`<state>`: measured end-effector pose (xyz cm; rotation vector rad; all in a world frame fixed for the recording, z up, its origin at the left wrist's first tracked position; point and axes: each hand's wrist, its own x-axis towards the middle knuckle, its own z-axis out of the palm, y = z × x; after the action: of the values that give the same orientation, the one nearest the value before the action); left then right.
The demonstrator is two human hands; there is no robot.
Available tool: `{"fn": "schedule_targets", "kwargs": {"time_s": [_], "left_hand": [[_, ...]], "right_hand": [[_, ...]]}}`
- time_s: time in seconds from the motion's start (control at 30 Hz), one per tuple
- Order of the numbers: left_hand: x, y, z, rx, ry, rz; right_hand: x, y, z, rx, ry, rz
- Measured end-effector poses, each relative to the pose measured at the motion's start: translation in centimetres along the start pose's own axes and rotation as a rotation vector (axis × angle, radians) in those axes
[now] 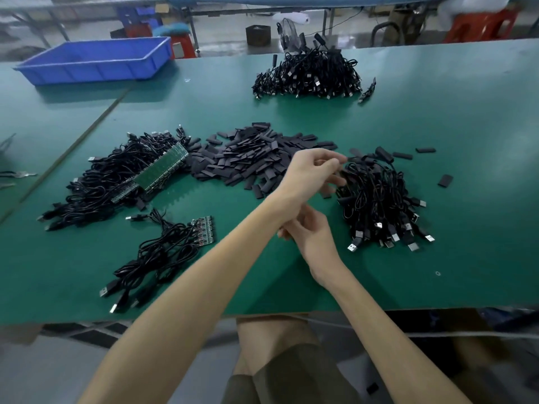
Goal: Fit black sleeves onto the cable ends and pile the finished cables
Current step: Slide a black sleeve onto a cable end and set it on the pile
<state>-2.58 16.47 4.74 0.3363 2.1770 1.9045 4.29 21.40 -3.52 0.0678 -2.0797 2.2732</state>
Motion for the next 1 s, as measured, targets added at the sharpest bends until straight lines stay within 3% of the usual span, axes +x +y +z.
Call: {"fn": "schedule_targets", "kwargs": {"time_s": [0.13, 0.23, 0.37, 0.43, 0.6, 0.73, 0.9, 1.0], "left_hand": [[-1.6, -0.9, -5.3, 0.253, 0.100, -0.008], [-3.0, -1.7, -10.3, 0.649, 0.117, -0.060], [-5.1, -3.1, -15.9, 1.110, 0.048, -0.344], [-6.1, -3.7, -17.4, 1.185, 0.032, -0.437], [-7.0, -4.3, -17.7, 1.138, -0.018, -0.440], [-7.0, -4.3, -16.7, 1.049, -0.055, -0.347], [-7.6, -3.3, -13.7, 0.714, 0.079, -0.090], [-7.9, -3.2, -11.5, 0.568, 0.098, -0.045]], "right_hand": [[-0.1, 0.3, -0.1, -0.001, -0.021, -0.006], [-0.2, 0.4, -0.3, -0.045, -0.011, -0.026], [-0.4, 0.4, -0.3, -0.066, -0.039, -0.031], [-0.5, 0.2, -0.2, -0.073, -0.046, -0.034], [-0.5, 0.2, -0.1, -0.078, -0.060, -0.020], [-0.6, 0.4, 0.1, -0.117, -0.099, -0.026], [-0.7, 0.4, 0.4, -0.206, -0.151, -0.056], [-0.6, 0.3, 0.4, -0.238, -0.164, -0.073]]}}
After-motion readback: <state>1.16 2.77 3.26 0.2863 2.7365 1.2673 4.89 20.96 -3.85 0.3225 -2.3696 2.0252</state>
